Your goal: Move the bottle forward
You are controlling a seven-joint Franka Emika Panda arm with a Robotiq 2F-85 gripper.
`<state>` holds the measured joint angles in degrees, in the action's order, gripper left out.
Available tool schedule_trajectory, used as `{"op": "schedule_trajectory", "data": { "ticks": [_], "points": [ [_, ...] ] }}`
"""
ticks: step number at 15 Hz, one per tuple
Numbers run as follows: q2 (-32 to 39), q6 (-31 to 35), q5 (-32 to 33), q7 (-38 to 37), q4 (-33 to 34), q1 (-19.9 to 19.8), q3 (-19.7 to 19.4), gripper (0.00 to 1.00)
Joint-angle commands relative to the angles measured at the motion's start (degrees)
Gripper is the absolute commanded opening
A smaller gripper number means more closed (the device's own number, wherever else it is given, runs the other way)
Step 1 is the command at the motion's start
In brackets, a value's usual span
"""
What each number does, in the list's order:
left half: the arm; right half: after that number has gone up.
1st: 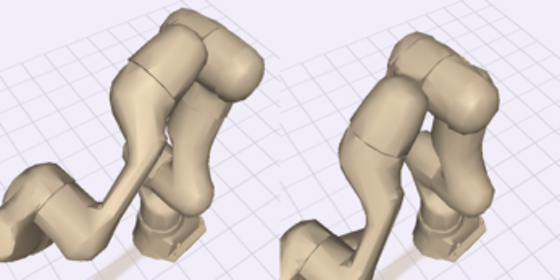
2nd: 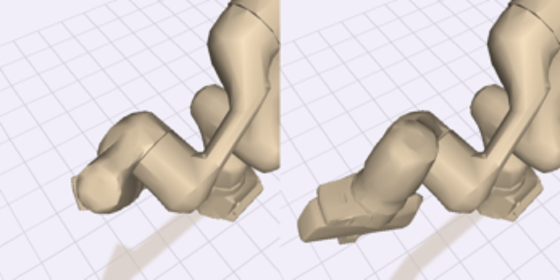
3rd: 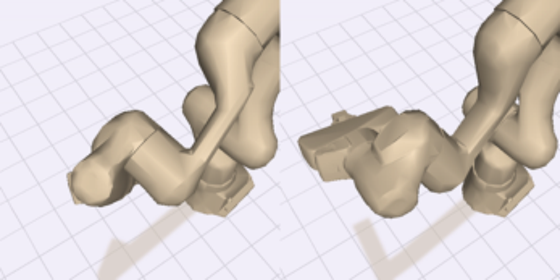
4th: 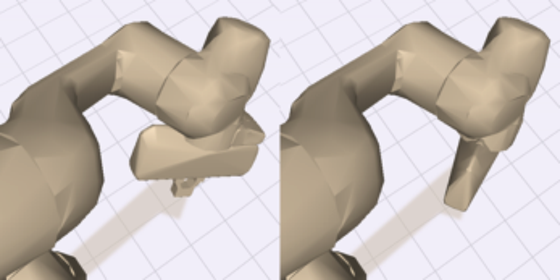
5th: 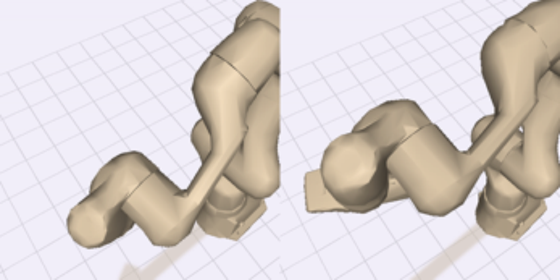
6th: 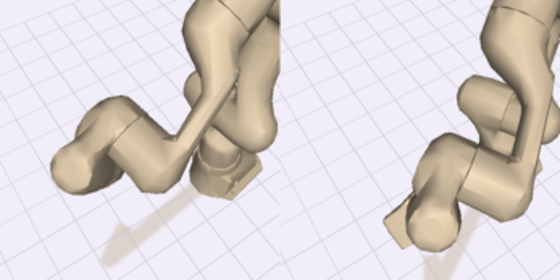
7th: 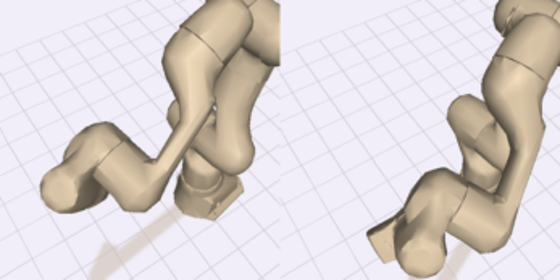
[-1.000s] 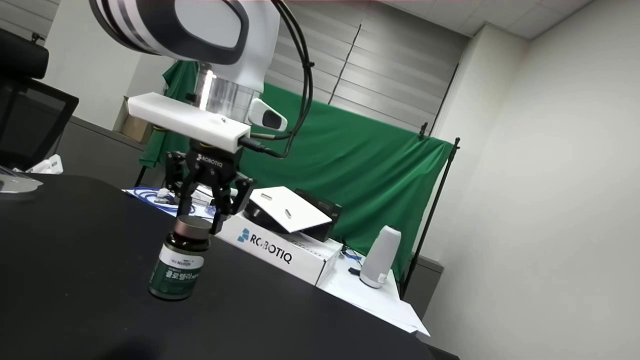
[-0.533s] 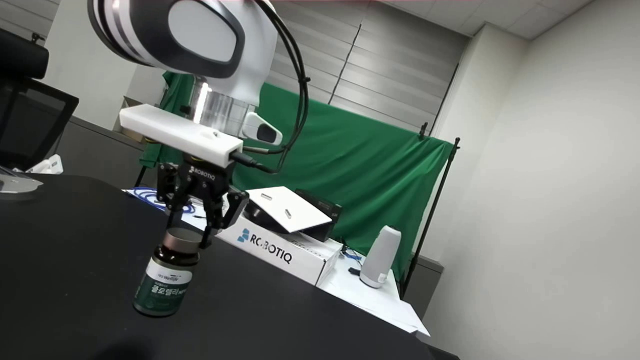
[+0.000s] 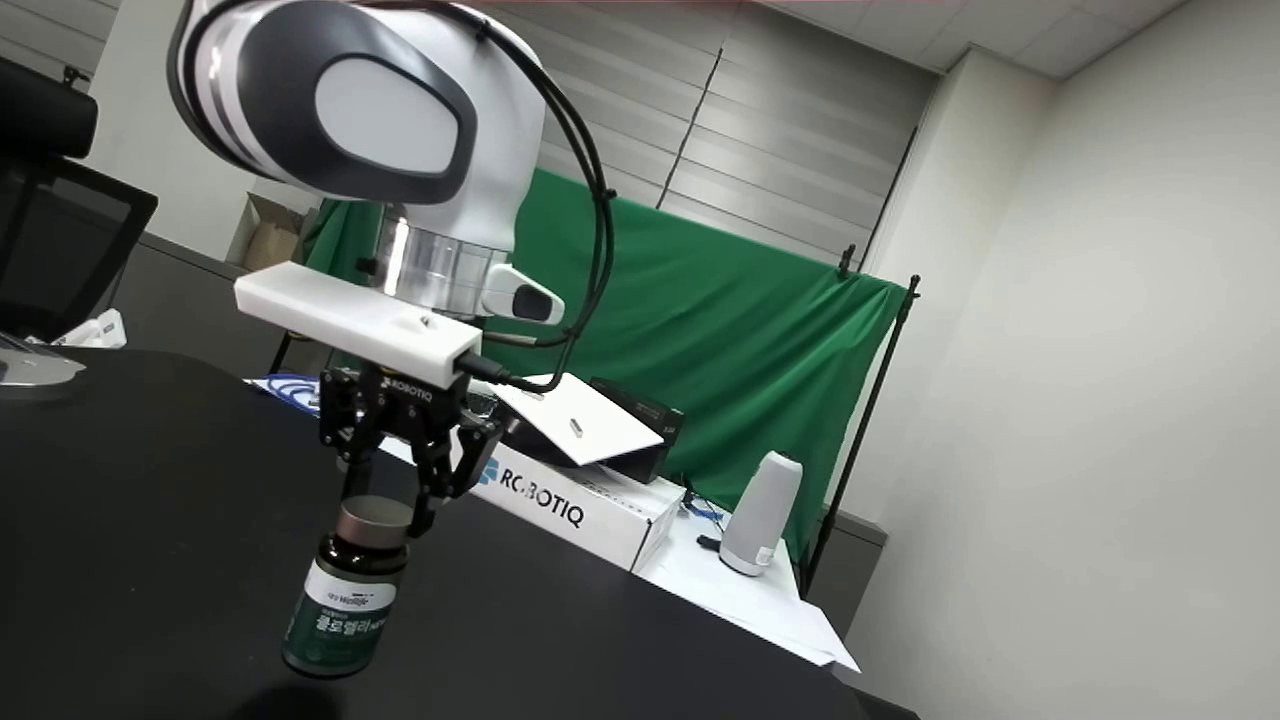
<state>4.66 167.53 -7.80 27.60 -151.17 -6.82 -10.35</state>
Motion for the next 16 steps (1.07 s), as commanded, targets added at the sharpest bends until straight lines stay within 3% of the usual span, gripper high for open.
{"op": "schedule_trajectory", "data": {
  "ticks": [1,14,15,16],
  "points": [
    [2.2,2.73,-1.86,1.85,0.26,-0.68,0.39,0.35],
    [6.96,8.09,-2.22,2.1,0.58,-1.09,1.05,0.35],
    [6.74,7.64,-2.26,1.96,0.68,-1.05,1.08,0.54],
    [6.44,6.84,-2.02,1.8,0.82,-0.86,0.89,0.85]
  ]
}}
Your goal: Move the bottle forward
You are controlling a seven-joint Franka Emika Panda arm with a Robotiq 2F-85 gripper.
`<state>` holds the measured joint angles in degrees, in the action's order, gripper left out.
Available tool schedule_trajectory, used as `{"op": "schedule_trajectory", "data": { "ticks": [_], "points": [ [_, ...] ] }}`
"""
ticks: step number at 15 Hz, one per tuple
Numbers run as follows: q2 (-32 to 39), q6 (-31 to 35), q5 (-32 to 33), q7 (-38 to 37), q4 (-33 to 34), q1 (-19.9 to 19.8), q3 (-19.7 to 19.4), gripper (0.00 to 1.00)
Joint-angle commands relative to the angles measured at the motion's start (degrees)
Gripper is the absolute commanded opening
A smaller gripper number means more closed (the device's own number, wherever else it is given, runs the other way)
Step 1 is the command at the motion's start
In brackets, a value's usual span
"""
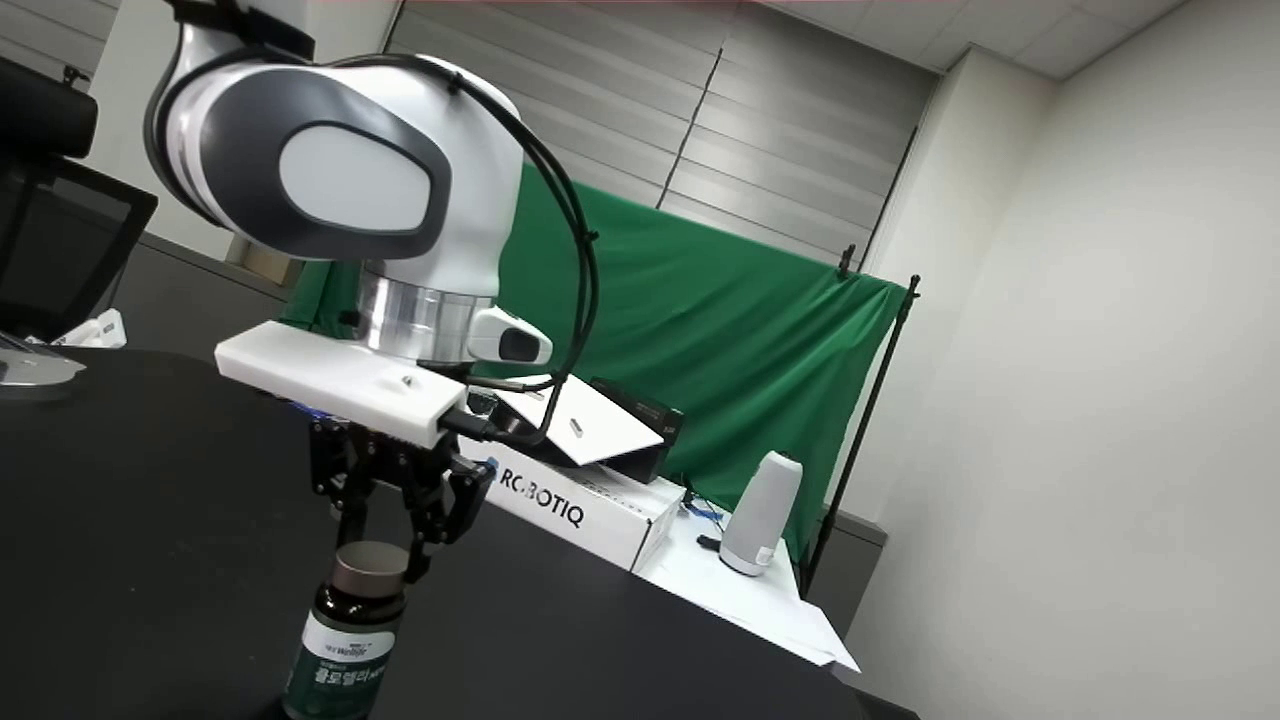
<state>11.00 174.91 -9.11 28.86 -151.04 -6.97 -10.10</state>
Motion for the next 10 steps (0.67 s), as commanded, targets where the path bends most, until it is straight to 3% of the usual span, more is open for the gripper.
{"op": "schedule_trajectory", "data": {
  "ticks": [1,4,8,10],
  "points": [
    [-0.37,-1.4,-0.56,0.55,0.81,-0.64,0.58,0.87],
    [-3.48,-5.09,1.35,-0.98,1.3,0.9,-1.21,1.0],
    [-10.5,-11.68,3.29,-1.95,1.95,1.4,-1.38,1.0],
    [-13.71,-14.86,4.66,-2.66,2.23,-0.38,0.77,1.0]
  ]
}}
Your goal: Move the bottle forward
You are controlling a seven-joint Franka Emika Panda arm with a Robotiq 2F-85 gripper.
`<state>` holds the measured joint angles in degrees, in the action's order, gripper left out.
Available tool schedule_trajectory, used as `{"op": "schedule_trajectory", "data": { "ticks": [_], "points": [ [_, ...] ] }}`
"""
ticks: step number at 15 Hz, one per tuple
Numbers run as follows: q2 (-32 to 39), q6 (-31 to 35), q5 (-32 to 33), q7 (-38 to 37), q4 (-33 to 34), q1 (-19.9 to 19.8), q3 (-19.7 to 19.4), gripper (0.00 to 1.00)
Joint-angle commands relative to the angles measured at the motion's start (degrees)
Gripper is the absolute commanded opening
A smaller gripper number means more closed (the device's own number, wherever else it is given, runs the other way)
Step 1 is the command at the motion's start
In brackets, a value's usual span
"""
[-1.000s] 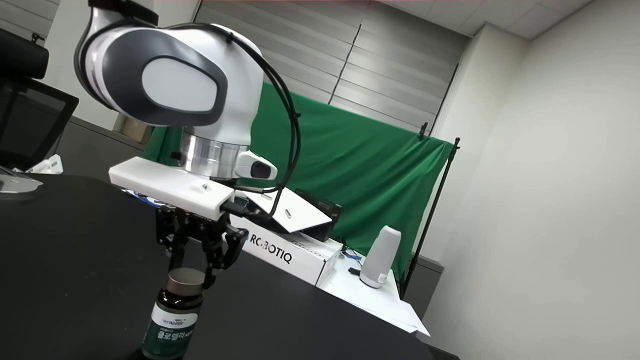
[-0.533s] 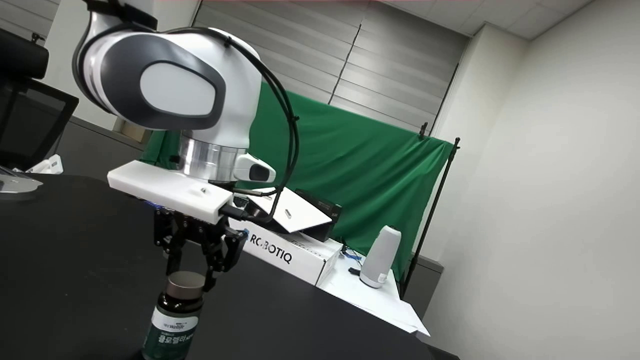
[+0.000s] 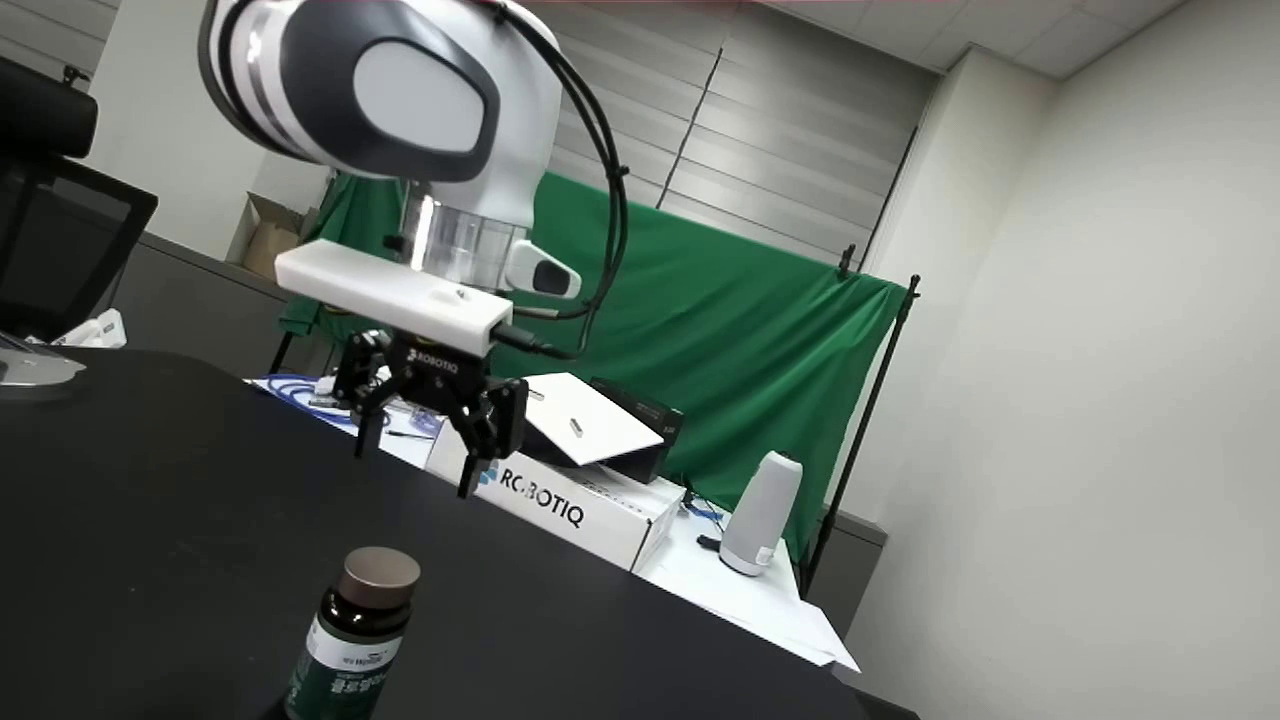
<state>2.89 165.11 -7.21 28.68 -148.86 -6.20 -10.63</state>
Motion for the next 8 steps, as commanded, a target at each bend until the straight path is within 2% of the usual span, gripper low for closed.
{"op": "schedule_trajectory", "data": {
  "ticks": [1,2,3,5,8],
  "points": [
    [-6.92,-6.81,3.67,-2.72,0.01,-0.78,1.37,1.0],
    [-8.06,-9.22,4.07,-2.29,-0.08,-0.38,1.65,1.0],
    [-5.32,-5.83,2.54,-0.71,0.19,-0.42,1.06,1.0],
    [-7.38,-8.37,3.1,-0.8,0.1,-0.01,1.24,1.0],
    [-7.72,-8.69,3.11,-0.79,-0.06,0.05,1.28,1.0]
  ]
}}
